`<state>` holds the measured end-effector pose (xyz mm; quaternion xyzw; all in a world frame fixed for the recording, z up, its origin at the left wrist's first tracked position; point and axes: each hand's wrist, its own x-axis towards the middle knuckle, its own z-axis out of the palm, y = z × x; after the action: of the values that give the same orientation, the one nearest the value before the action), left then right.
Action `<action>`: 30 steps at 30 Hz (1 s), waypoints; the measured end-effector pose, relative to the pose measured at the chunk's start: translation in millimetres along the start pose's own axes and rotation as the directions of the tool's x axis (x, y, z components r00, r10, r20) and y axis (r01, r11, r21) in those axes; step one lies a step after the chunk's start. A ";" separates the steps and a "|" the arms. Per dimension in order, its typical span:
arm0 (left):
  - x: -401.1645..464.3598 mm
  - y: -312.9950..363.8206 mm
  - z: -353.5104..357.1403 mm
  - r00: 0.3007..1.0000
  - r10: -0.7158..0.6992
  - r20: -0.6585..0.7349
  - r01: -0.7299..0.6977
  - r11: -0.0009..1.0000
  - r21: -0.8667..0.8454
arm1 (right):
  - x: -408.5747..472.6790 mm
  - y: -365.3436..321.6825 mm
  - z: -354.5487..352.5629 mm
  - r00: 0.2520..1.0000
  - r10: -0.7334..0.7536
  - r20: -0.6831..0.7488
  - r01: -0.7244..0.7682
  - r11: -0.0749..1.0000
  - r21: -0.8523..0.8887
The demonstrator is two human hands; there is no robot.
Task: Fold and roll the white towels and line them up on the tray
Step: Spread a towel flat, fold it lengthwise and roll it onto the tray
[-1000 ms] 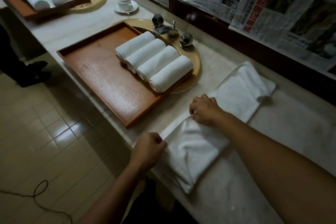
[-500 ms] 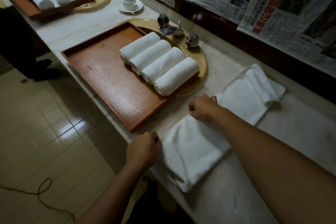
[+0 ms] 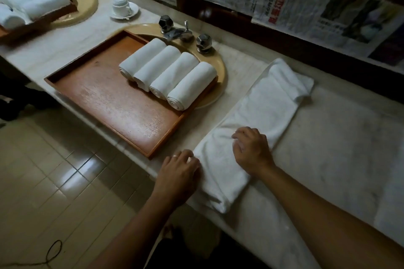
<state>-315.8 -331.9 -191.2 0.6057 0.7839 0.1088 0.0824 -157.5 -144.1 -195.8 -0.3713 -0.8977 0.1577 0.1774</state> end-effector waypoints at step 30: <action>-1.1 -55.8 -20.8 0.813 0.566 0.137 -0.552 0.824 -0.124 | -168.7 -165.6 14.4 0.782 0.603 -0.156 -0.622 0.768 -0.150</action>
<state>-372.9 -347.9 -186.2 0.8125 0.5567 0.1073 0.1360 -153.3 -379.9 -173.9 -0.6665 -0.7283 0.1008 0.1234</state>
